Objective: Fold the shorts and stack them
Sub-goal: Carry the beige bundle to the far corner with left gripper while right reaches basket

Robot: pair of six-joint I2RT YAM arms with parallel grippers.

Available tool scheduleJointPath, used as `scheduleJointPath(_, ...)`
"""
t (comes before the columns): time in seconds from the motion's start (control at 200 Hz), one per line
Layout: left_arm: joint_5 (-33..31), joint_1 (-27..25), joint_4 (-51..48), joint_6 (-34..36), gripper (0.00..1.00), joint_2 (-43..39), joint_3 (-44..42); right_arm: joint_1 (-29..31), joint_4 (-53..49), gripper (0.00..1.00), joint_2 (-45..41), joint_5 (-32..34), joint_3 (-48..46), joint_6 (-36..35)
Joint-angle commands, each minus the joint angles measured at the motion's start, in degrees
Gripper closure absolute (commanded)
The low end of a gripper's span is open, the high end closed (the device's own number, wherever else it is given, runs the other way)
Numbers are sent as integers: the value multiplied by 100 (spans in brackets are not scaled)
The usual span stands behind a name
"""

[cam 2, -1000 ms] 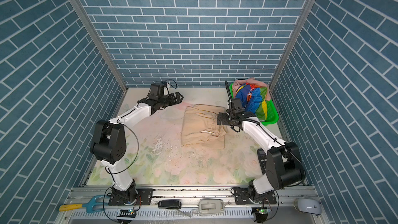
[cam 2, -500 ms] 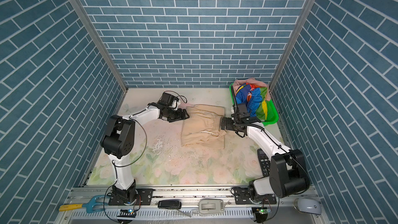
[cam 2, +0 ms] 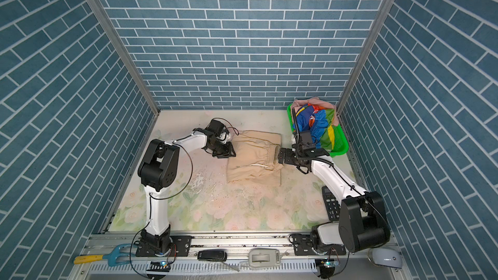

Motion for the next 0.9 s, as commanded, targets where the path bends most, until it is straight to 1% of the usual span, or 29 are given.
scheduleJointPath(0.0, -269, -43, -584, 235, 89, 96, 276, -23, -21, 1, -171, -60, -68, -27)
scheduleJointPath(0.065, -423, -44, -798, 368, 100, 65, 365, -25, -13, 1, -171, -76, -61, -27)
scheduleJointPath(0.155, -714, -41, -1190, 597, 100, 11, 543, -23, 4, 1, -133, -189, -18, -70)
scheduleJointPath(0.225, -1265, -18, -1619, 840, 100, -56, 771, 6, 58, 1, -102, -404, 20, -103)
scheduleJointPath(0.29, -2136, 33, -2112, 1086, 100, -97, 1079, 35, 148, 1, -77, -552, 28, -54)
scheduleJointPath(0.405, -4297, 172, -2776, 1538, 100, -28, 1588, 207, 225, 1, 76, -634, 136, 8)
scheduleJointPath(0.435, -4687, 266, -2890, 1625, 100, 17, 1715, 254, 241, 1, 125, -634, 174, 32)
scheduleJointPath(0.475, -5056, 427, -3010, 1724, 100, 73, 1903, 338, 276, 1, 213, -642, 219, 71)
scheduleJointPath(0.57, -5469, 942, -3068, 1906, 100, 198, 2261, 552, 308, 1, 445, -677, 424, 139)
scheduleJointPath(0.655, -5541, 1435, -2841, 2052, 100, 339, 2484, 739, 313, 1, 697, -699, 640, 267)
scheduleJointPath(0.715, -5528, 1730, -2643, 2254, 100, 512, 2670, 872, 346, 1, 896, -829, 814, 342)
scheduleJointPath(0.82, -5841, 1999, -2450, 2680, 100, 922, 3156, 1109, 270, 1, 1229, -827, 1164, 359)
scheduleJointPath(0.895, -6258, 2076, -2134, 3126, 100, 1163, 3335, 1159, 291, 1, 1448, -977, 1366, 470)
